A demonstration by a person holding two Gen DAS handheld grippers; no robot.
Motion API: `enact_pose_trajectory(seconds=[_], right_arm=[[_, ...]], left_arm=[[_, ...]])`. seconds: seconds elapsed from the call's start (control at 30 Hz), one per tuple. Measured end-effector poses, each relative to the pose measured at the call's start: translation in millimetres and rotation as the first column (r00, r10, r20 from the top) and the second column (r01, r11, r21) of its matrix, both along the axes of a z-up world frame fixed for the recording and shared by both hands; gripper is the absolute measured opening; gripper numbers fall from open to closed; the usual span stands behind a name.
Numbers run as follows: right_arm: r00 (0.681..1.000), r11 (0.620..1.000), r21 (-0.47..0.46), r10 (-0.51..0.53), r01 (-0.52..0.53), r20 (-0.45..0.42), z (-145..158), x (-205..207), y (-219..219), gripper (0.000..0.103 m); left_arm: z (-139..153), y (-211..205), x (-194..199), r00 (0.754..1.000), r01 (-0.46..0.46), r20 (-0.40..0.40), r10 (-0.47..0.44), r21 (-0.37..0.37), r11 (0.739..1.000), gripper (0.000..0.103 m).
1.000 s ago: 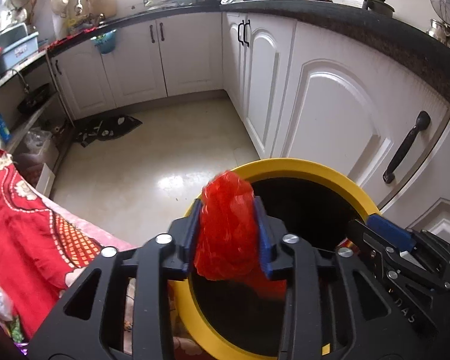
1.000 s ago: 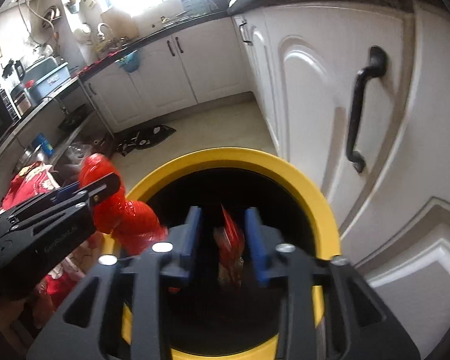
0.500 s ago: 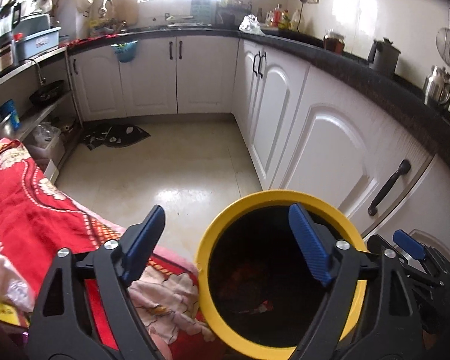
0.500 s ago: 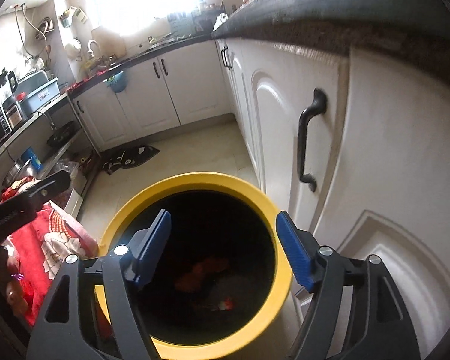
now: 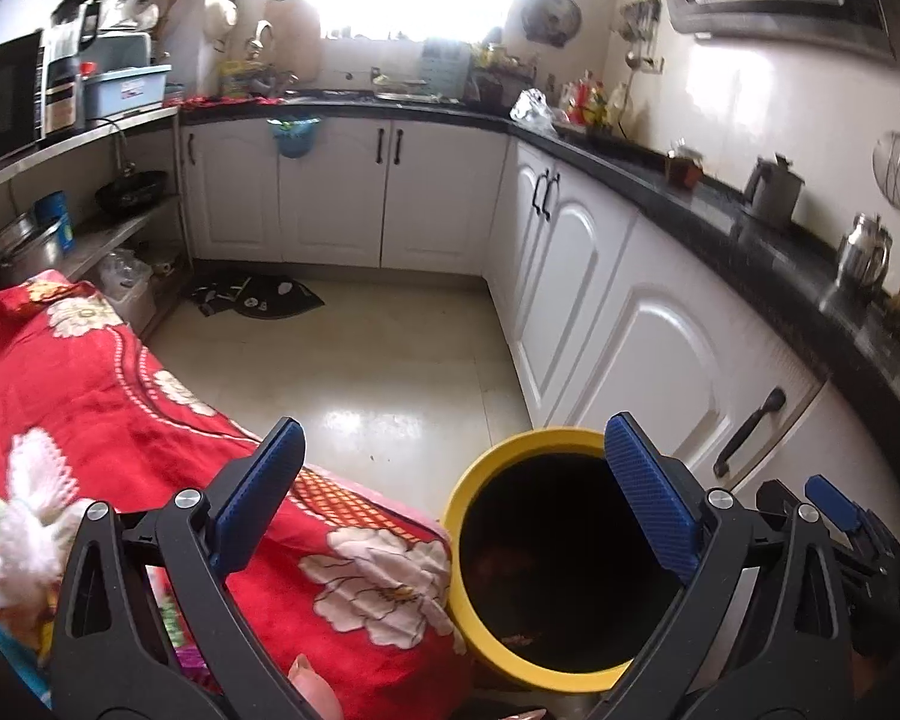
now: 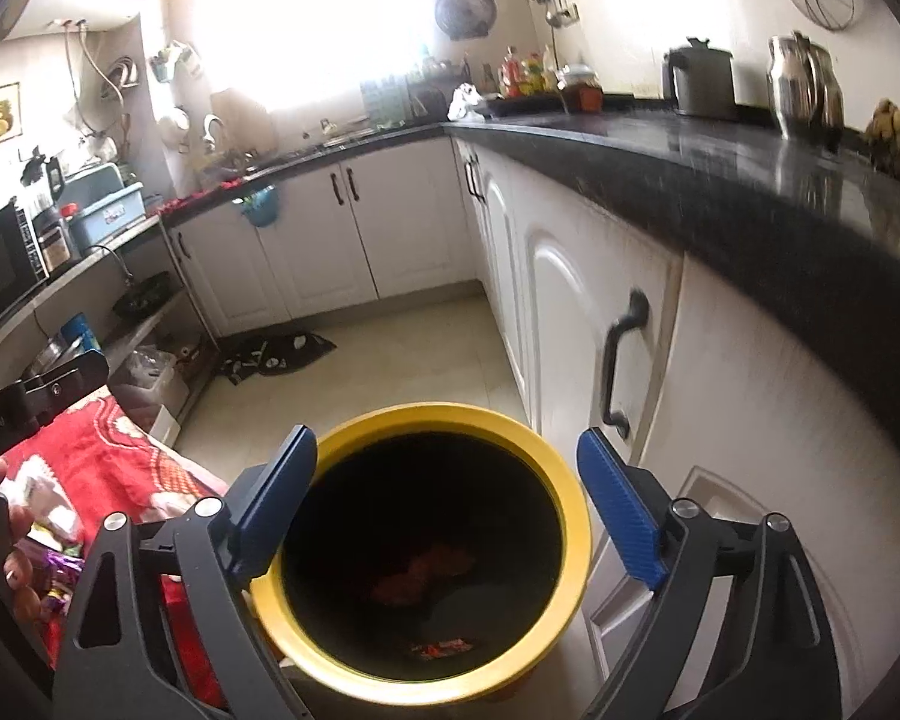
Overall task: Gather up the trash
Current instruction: 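Move both tools back to the trash pile on the bed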
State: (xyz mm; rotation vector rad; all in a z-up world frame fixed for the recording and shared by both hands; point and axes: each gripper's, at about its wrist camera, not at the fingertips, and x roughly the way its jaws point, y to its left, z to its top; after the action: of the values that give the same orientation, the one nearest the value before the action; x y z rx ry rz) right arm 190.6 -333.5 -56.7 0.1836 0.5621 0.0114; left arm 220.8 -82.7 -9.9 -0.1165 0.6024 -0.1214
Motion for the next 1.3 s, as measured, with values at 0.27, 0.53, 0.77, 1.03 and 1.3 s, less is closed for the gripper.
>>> enact_pose_trajectory(seconds=[0.27,0.53,0.77,1.03,1.3], right_arm=[[0.997,0.999,-0.003,0.043,-0.043,0.066,31.1,-18.3,24.7,0.091],[0.984,0.993,0.002,0.120,-0.121,0.129,60.8,-35.9,55.4,0.094],[0.968,0.978,0.004,0.206,-0.208,0.141,71.5,-44.6,88.5,0.095],[0.940,0.946,0.006,0.320,-0.323,0.116,68.0,-47.8,132.2,0.095],[0.885,0.885,0.031,0.463,-0.464,0.042,47.1,-42.3,185.4,0.095]], left_arm=[[23.0,29.3,-28.7,0.998,-0.037,0.047,0.039,-0.039,0.999,0.092],[41.1,64.5,-57.8,0.991,-0.091,0.094,0.096,-0.058,0.994,0.092],[49.8,103.1,-79.5,0.979,-0.164,0.115,0.170,-0.062,0.985,0.092],[49.8,164.0,-109.2,0.948,-0.294,0.115,0.297,-0.048,0.955,0.092],[37.2,233.2,-134.5,0.892,-0.444,0.072,0.446,-0.043,0.895,0.092]])
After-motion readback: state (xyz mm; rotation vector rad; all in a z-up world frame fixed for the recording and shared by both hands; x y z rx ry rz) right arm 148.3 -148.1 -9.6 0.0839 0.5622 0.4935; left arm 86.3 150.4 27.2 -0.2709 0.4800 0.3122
